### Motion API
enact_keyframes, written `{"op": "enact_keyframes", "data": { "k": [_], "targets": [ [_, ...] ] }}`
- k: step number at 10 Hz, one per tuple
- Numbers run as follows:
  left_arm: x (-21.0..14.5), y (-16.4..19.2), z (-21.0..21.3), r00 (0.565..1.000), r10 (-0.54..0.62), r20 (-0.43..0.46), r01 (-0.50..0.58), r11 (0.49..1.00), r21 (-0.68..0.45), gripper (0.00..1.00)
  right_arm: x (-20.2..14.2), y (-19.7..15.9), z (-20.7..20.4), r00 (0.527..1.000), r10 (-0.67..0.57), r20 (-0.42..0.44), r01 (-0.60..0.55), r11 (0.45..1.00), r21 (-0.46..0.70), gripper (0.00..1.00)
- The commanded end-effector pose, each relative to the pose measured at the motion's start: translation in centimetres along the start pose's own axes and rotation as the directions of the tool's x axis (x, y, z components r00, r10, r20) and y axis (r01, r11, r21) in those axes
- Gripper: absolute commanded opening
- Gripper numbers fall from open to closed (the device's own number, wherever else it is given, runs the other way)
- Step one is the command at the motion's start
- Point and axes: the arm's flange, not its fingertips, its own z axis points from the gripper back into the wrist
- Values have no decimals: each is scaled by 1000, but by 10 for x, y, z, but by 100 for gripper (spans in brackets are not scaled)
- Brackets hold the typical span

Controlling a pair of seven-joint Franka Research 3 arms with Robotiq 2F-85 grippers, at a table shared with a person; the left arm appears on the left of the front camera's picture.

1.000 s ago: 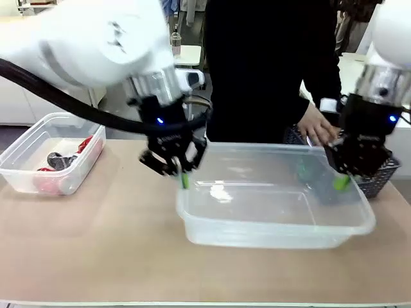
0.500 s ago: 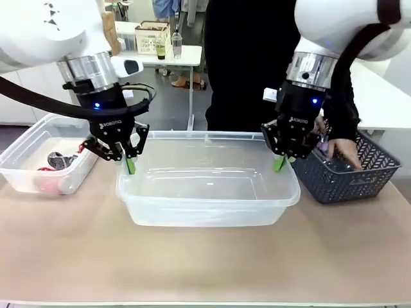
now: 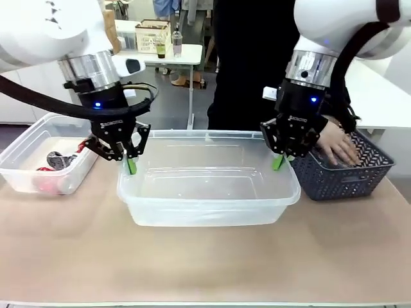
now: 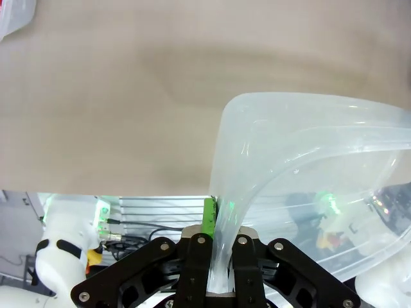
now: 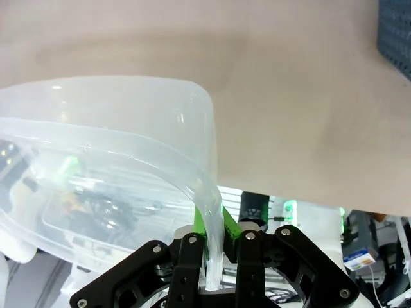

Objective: Sort the waste into each basket.
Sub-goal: Offer the picked Organizing box to the human.

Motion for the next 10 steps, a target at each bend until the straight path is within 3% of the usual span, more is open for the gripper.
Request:
{"op": "enact_keyframes", "data": {
  "k": [1, 6, 7, 9, 10],
  "targets": [
    [-1, 1, 2, 1000, 29, 6, -30, 1000, 1, 0, -5, -3, 0, 1000, 7, -1, -7, 1000, 3, 3],
    [-1, 1, 2, 1000, 29, 6, -30, 1000, 1, 0, -5, -3, 0, 1000, 7, -1, -7, 1000, 3, 3],
    [0, 0, 0, 1000, 1, 0, -1, 1000, 0, 4, 0, 0, 0, 1000, 0, 0, 0, 1000, 0, 5],
    [26, -14, -11, 999, 2, -45, -3, 1000, -20, 4, 13, 12, 1, 999, -44, 2, 44, 999, -17, 5],
    [4, -1, -4, 1000, -3, -11, 3, 1000, 2, 4, 2, 0, -2, 1000, -1, -4, 1, 1000, -5, 5]
  ]
}}
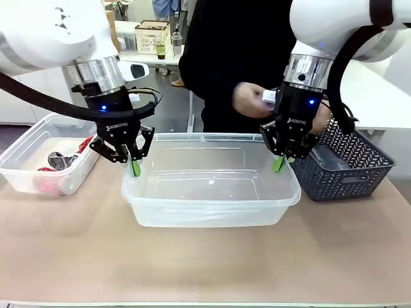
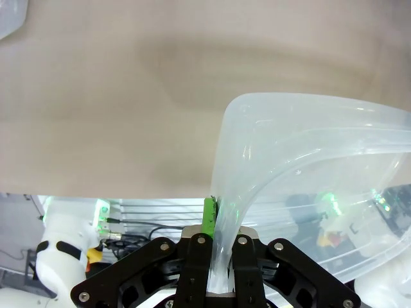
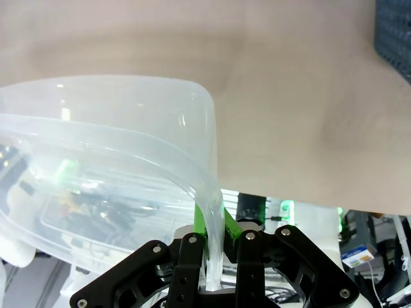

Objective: Sort the waste into each basket.
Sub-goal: Offer the picked Organizing box to the human.

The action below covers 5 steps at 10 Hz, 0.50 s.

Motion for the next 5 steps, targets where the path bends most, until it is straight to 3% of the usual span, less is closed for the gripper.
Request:
{"op": "enact_keyframes", "data": {
  "k": [1, 5],
  "targets": [
    [-12, 1, 8, 1000, -5, 25, 5, 1000, -4, 4, -5, 2, 4, 1000, 9, 8, -9, 1000, 11, 5],
    [-12, 1, 8, 1000, -5, 25, 5, 1000, -4, 4, -5, 2, 4, 1000, 9, 8, -9, 1000, 11, 5]
  ]
}}
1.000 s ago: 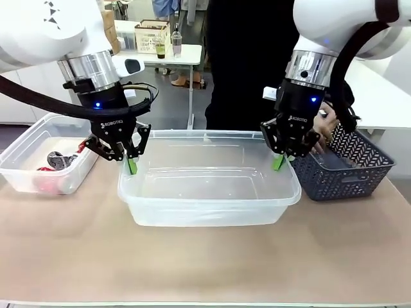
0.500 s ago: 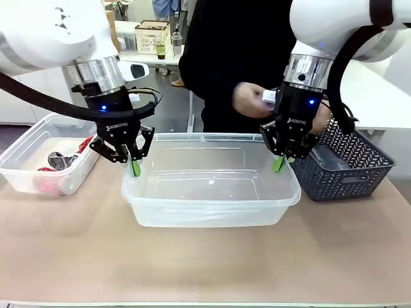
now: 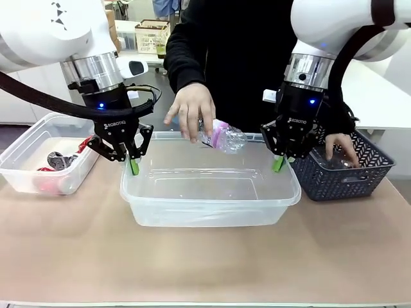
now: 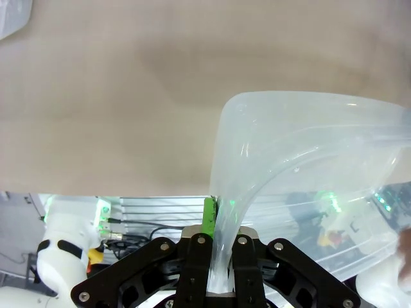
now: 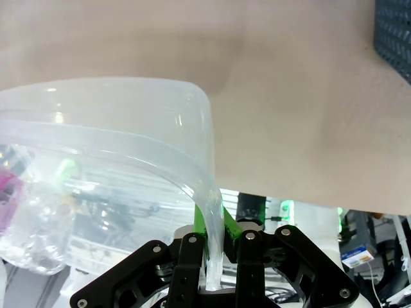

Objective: Sort the waste into each basket.
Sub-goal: Offer the picked Organizing box to the human.

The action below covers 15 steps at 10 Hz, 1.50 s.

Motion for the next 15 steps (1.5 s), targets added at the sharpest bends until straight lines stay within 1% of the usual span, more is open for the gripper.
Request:
{"op": "enact_keyframes", "data": {
  "k": [1, 15],
  "targets": [
    [-3, 2, 0, 1000, 4, 8, -4, 1000, -3, 4, -3, 1, 2, 1000, 7, 4, -7, 1000, 11, 5],
    [-3, 2, 0, 1000, 4, 8, -4, 1000, -3, 4, -3, 1, 2, 1000, 7, 4, -7, 1000, 11, 5]
  ]
}}
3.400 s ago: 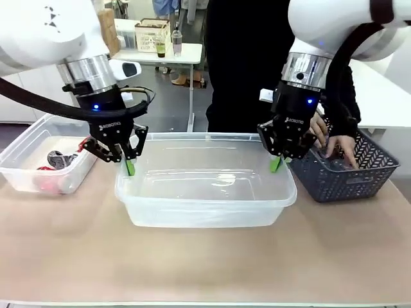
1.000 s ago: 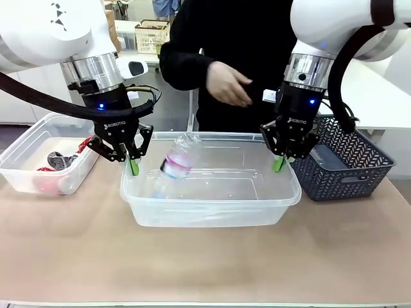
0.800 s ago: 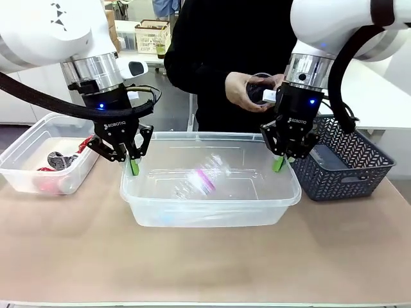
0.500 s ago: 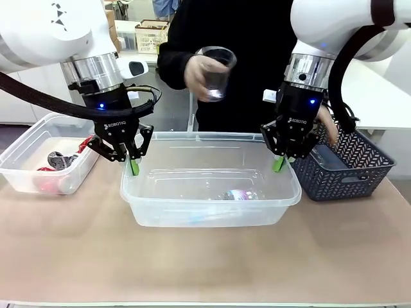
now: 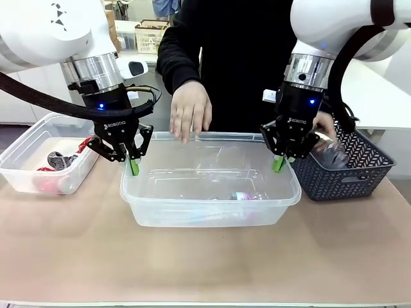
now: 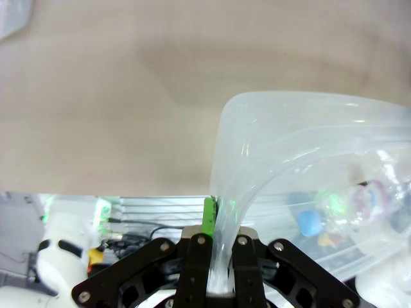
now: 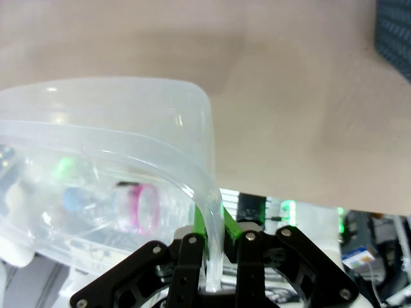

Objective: Sort the waste into each basket.
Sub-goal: Offer the picked Organizing box to the human.

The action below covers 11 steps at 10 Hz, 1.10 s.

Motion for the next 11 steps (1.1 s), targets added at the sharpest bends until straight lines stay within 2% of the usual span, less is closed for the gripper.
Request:
{"op": "enact_keyframes", "data": {
  "k": [1, 11],
  "targets": [
    [-3, 2, 1, 1000, 3, 9, -3, 1000, -4, 4, -3, 1, 2, 1000, 6, 4, -6, 1000, 11, 5],
    [-3, 2, 1, 1000, 3, 9, -3, 1000, -4, 4, -3, 1, 2, 1000, 6, 4, -6, 1000, 11, 5]
  ]
}}
